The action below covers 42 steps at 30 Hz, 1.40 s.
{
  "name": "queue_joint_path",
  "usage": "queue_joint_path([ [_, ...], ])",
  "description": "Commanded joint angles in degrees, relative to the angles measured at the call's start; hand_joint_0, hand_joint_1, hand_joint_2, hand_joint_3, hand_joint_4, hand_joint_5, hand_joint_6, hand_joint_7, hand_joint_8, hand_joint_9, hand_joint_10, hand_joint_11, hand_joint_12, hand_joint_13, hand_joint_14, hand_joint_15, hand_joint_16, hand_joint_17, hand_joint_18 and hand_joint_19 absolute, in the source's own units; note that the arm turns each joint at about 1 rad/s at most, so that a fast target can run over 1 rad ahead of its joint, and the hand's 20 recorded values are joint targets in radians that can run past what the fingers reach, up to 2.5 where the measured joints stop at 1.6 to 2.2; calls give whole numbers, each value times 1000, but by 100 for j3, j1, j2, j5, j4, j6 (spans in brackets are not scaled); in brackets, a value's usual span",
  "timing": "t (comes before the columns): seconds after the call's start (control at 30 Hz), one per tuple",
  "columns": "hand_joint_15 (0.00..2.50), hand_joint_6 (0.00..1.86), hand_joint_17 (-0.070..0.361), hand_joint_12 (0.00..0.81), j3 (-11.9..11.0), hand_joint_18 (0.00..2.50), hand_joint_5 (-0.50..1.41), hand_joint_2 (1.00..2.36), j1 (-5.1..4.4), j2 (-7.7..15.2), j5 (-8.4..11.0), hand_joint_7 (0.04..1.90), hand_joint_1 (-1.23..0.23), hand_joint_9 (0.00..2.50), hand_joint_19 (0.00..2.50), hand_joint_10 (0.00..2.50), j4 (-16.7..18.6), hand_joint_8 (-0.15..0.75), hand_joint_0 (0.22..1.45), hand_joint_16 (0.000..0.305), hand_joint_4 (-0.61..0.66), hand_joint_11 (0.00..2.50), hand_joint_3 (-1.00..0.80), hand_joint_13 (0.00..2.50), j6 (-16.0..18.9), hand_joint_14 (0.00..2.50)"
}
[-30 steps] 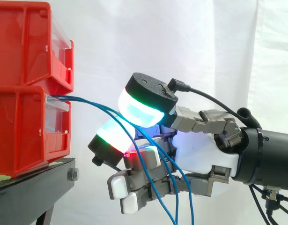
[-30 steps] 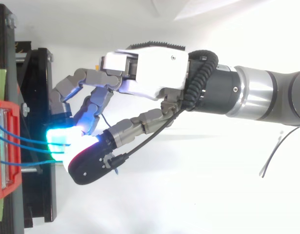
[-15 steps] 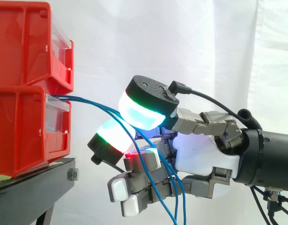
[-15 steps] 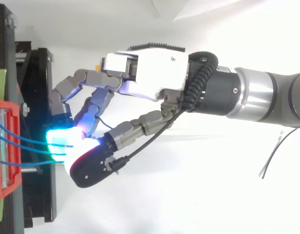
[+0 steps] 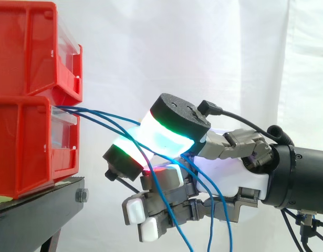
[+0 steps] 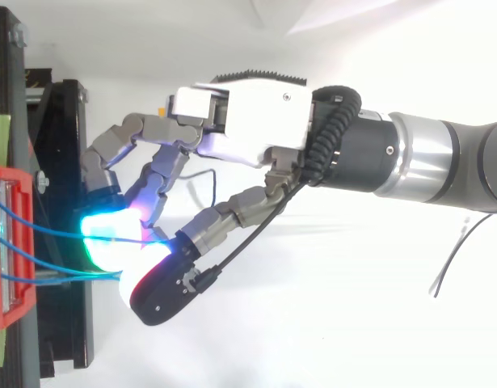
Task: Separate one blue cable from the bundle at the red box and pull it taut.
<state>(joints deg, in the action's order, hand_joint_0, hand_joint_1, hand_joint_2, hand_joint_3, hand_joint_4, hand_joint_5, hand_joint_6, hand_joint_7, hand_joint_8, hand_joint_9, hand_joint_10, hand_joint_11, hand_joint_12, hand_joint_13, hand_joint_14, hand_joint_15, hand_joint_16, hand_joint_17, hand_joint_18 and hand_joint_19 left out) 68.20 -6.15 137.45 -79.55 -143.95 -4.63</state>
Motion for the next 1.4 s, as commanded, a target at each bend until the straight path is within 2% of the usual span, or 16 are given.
queue_joint_path([
  [0.0,576,929,93,369,0,913,-142,1000,0,1,1,1128,-930,1246,569,22,-1,355,672,41,134,1278,-500,996,50,21],
  [0.13,585,926,93,371,0,913,-139,1000,0,1,9,1111,-927,1240,575,22,-1,351,648,42,142,1291,-500,999,59,23],
  [0.33,588,915,99,382,0,908,-140,1000,-9,1,36,1101,-925,1236,578,22,-1,355,544,44,156,1281,-500,993,67,23],
  [0.47,584,907,95,373,0,893,-140,1000,-9,1,36,1086,-778,1236,588,23,-37,348,602,42,133,1264,-500,993,94,21],
  [0.57,584,903,94,375,0,902,-140,1000,-9,1,36,1132,-774,1235,599,22,-28,346,646,42,100,1271,-500,999,120,21],
  [0.9,579,912,96,375,0,914,-151,1000,-9,1,36,1131,-940,1207,571,24,-37,342,759,43,23,1268,-500,985,129,23],
  [1.0,585,917,96,369,0,910,-158,1000,-9,1,36,1131,-979,1191,562,22,-37,336,767,43,54,1264,-500,973,129,22],
  [1.1,589,917,96,366,0,898,-160,1000,-18,1,36,1113,-1002,1174,552,23,-37,332,749,43,90,1258,-500,955,129,23],
  [1.2,583,916,97,366,0,884,-160,1000,-26,-8,36,1100,-996,1158,564,22,-37,329,683,43,100,1255,-500,937,129,22],
  [1.23,588,913,97,367,0,881,-157,1000,-26,1,45,1108,-952,1191,601,23,-37,343,610,43,116,1268,-500,936,129,24],
  [1.37,599,896,103,383,0,934,-129,1000,-35,-8,53,1150,-784,1265,640,23,-37,350,555,46,140,1286,-500,996,129,23],
])
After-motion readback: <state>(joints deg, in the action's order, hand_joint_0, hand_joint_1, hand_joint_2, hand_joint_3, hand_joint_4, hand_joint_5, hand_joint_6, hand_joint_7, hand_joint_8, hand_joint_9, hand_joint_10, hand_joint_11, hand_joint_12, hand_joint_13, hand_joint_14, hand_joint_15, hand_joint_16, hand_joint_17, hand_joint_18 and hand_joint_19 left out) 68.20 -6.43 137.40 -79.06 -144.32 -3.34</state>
